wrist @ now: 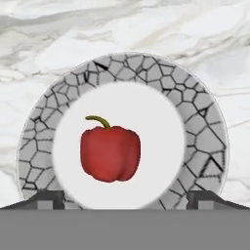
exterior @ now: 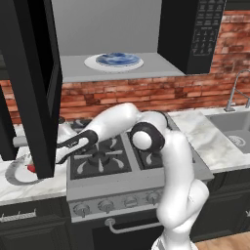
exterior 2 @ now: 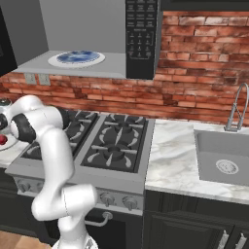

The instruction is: Pick the bell pepper from the microwave and place it on plate located on the counter.

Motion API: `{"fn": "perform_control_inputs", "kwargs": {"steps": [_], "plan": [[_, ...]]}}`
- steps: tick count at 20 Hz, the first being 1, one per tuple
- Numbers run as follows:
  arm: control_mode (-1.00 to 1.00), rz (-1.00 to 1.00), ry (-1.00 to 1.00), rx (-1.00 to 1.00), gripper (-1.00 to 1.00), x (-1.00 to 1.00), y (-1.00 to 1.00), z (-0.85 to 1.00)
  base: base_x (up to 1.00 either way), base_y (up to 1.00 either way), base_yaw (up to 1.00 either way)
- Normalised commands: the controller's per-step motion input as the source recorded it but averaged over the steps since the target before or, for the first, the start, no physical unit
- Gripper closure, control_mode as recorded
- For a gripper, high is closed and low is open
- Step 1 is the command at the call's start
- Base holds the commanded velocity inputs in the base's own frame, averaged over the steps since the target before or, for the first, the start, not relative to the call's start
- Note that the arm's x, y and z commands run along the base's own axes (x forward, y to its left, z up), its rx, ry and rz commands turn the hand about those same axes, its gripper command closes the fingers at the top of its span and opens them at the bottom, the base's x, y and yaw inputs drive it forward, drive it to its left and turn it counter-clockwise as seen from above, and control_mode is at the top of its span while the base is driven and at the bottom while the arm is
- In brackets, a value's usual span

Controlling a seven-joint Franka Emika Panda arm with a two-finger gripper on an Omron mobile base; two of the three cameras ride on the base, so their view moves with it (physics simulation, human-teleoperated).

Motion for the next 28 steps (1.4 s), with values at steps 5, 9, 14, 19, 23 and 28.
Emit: {"fn": "perform_control_inputs", "kwargs": {"steps": [5,9,14,19,23,28], "plan": [[-1.00,-0.07,-0.02,0.10,-1.00,-0.13,-0.78,0.56,0.00,0.00,0.00],[-1.00,-0.12,0.00,0.06,-1.00,0.00,-0.60,0.83,0.00,0.00,0.00],[-1.00,-0.10,0.00,0.05,-1.00,0.00,-0.80,0.74,0.00,0.00,0.00],[-1.00,-0.12,0.00,0.00,-1.00,-0.15,-0.79,0.37,0.00,0.00,0.00],[-1.00,-0.22,0.03,0.00,-1.00,-0.23,-0.71,0.41,0.00,0.00,0.00],[-1.00,-0.29,0.11,0.00,-1.00,-0.21,-0.76,0.51,0.00,0.00,0.00]]}}
